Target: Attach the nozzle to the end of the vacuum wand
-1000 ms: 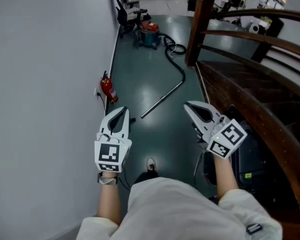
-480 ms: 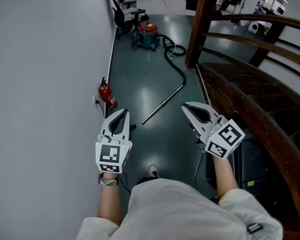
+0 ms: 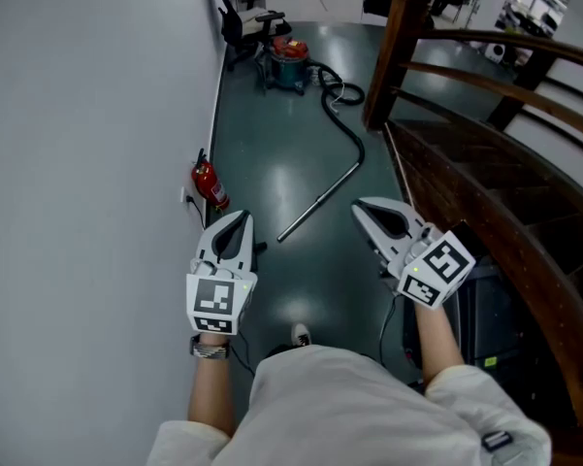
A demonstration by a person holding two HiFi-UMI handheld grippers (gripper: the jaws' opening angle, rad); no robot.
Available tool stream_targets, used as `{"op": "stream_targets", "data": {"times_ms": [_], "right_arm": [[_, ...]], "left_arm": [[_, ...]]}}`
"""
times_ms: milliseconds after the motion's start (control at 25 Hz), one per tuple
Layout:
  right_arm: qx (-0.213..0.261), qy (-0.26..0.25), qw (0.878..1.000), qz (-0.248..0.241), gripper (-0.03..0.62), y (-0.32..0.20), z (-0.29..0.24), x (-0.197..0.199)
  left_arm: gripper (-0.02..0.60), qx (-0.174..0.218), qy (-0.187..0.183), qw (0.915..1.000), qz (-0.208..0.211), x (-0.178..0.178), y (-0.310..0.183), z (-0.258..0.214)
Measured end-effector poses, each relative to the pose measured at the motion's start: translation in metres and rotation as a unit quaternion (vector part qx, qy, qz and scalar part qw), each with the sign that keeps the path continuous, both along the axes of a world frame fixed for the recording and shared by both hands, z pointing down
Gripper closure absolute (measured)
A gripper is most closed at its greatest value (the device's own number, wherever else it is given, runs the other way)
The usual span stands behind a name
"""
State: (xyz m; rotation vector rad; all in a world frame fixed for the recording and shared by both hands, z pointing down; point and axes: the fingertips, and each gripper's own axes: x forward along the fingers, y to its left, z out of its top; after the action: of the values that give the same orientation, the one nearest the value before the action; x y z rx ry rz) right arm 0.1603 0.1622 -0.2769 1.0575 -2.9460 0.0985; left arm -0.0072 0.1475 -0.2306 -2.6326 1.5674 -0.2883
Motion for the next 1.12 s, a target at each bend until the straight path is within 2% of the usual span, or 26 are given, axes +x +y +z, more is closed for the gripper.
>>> {"op": "stream_targets", "data": {"times_ms": [160, 400, 680, 1120], "right_arm": [[-0.007, -0.010, 1.000, -0.003, 0.568, -0.011, 0.005, -0.010], [-0.007, 0.022, 1.000, -0.016, 0.568, -0.012, 0.014, -0.026], [-0.023, 0.025, 0.999, -0.032, 0.569, -0.018, 0.024, -0.033], [-0.040, 0.005, 0.997, -0.065, 0.568, -0.084, 0.035, -0.039]], "left_arm": [[0.583, -0.006, 0.001, 1.0000, -0.001, -0.012, -0.011, 0.006], [0.583, -0.018, -0.002, 0.9998, 0.004, -0.022, -0.021, 0.015], [0.583, -0.031, 0.002, 0.9995, 0.002, -0.023, -0.031, 0.025], [0.584, -0.057, 0.004, 0.9976, -0.039, -0.038, -0.078, 0.051]]}}
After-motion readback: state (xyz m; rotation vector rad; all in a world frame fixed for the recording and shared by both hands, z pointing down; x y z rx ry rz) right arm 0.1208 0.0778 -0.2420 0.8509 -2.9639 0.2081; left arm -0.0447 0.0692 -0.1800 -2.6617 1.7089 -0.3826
